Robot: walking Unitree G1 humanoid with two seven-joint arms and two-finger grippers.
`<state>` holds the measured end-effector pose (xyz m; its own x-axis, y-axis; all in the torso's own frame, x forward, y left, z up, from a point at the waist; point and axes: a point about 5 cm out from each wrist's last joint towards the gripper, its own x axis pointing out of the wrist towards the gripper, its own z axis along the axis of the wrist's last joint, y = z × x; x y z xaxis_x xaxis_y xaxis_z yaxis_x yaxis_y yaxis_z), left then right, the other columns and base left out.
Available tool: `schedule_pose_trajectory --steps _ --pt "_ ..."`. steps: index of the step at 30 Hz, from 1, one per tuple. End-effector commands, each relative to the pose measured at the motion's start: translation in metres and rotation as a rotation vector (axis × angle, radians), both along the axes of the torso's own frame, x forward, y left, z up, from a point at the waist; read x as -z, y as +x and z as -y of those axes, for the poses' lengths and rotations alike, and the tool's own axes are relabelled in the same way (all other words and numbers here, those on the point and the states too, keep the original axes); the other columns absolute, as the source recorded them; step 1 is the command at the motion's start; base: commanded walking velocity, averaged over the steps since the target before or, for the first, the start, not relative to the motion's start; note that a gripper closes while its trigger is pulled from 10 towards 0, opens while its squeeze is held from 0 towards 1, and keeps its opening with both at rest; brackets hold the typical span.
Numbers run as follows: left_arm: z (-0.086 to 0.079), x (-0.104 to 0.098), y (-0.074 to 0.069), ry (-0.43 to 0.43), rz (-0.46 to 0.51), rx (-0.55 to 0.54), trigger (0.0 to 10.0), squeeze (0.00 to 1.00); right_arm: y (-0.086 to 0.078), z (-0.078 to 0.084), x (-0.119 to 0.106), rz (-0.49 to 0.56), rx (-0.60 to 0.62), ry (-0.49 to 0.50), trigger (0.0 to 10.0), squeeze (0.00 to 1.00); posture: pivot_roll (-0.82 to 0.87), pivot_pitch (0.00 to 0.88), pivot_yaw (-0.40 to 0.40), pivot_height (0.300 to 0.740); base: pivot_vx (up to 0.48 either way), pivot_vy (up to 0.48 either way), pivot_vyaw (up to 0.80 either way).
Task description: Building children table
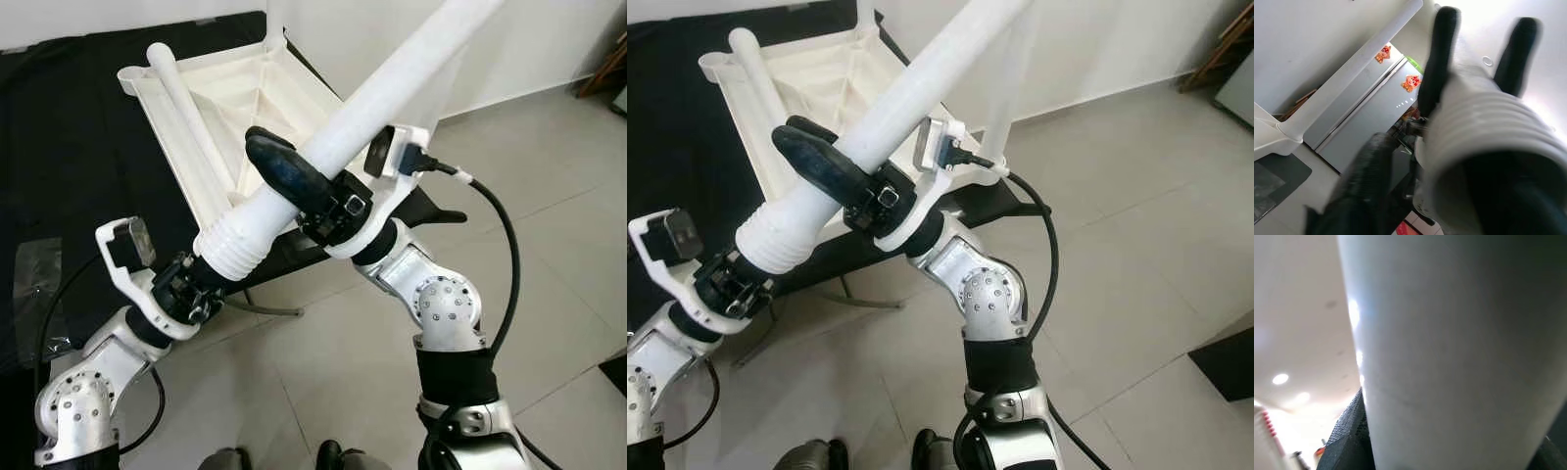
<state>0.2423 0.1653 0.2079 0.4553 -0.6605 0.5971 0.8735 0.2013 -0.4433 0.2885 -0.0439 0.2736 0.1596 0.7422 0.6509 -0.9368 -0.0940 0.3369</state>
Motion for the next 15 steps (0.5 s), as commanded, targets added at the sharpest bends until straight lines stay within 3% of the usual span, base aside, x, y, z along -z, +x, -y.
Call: schedule_pose_trajectory --steps 1,9,15 --pt "-0.003 0.002 -0.005 0.001 0.002 0.01 10.0 1.0 0.004 0.006 -0.004 0.003 0.045 0.023 0.0 0.0 0.05 0.191 -0.07 0.74 0.0 0.0 0.0" --pt "-0.01 0.009 -0.011 0.028 -0.012 0.009 10.0 1.0 0.014 0.021 -0.025 0.013 0.127 0.11 0.0 0.0 0.05 0.189 -0.07 0.74 0.0 0.0 0.0" --pt "-0.019 0.025 -0.014 0.065 -0.076 -0.048 10.0 1.0 0.018 0.037 -0.056 0.068 0.244 0.17 0.0 0.0 0.05 0.184 -0.069 0.74 0.0 0.0 0.0"
